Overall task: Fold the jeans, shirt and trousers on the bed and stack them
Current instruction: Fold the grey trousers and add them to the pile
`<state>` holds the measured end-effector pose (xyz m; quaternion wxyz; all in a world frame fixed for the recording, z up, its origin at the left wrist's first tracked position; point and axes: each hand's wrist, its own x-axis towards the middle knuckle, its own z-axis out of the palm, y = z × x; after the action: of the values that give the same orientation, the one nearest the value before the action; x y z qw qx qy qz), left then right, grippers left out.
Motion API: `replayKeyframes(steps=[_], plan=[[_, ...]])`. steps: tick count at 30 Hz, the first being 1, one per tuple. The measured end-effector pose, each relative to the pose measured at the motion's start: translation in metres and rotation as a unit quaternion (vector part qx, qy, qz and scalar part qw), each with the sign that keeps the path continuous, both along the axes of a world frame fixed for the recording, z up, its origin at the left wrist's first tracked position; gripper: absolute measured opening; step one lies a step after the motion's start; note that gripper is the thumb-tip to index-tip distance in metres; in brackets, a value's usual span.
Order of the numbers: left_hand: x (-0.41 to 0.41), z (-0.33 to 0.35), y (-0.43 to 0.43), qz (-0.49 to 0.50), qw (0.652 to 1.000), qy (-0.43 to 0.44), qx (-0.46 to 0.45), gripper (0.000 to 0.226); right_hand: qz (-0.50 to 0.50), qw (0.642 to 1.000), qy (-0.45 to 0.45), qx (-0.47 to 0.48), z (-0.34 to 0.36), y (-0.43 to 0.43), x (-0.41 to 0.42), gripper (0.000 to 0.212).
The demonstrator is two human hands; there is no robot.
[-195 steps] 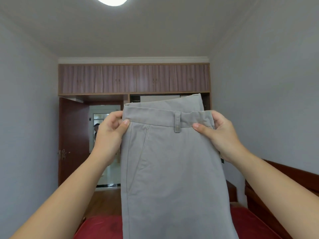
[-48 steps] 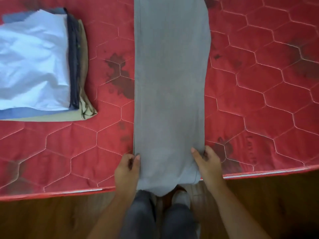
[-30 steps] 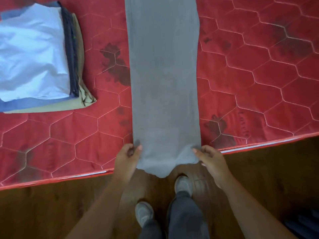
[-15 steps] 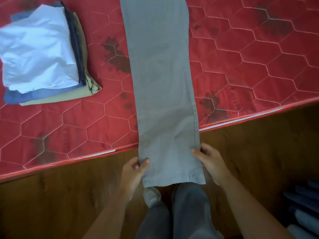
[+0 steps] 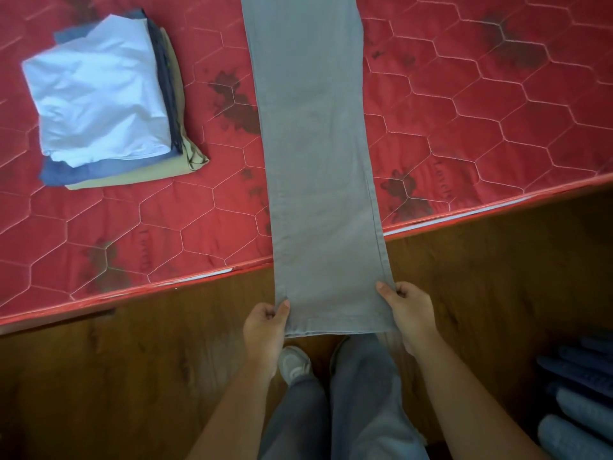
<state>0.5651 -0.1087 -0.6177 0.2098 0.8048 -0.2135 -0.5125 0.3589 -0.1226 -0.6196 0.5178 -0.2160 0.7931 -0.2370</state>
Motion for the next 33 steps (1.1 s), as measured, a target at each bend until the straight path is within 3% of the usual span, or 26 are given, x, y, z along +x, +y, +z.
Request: replayKeyframes(steps=[4, 8, 12, 19, 24, 33], plan=[[0.003, 0.008, 0.003, -0.024, 0.998, -0.034, -0.047, 0.016, 0.025, 1.000, 0.018, -0.007, 0.007, 0.005, 0.002, 0.019], [0.007, 0.024, 0.013, 0.005, 0.995, -0.001, -0.104, 0.024, -0.004, 0.999, 0.005, -0.053, 0.022, 0.024, 0.006, 0.033], [0.006, 0.047, 0.028, 0.008, 0.990, 0.006, -0.140, 0.023, -0.032, 0.996, -0.015, -0.079, 0.044, 0.048, 0.010, 0.025], [0.018, 0.085, 0.079, -0.029, 0.994, 0.014, -0.107, 0.006, -0.032, 0.997, -0.034, -0.054, 0.086, 0.107, 0.019, 0.015], [0.020, 0.097, 0.103, 0.006, 0.998, 0.051, -0.045, 0.010, -0.066, 0.997, -0.028, -0.027, 0.097, 0.138, 0.017, 0.012], [0.007, 0.117, 0.024, -0.053, 0.992, 0.055, -0.103, 0.005, -0.017, 0.996, -0.020, -0.087, 0.110, 0.046, -0.005, 0.011]])
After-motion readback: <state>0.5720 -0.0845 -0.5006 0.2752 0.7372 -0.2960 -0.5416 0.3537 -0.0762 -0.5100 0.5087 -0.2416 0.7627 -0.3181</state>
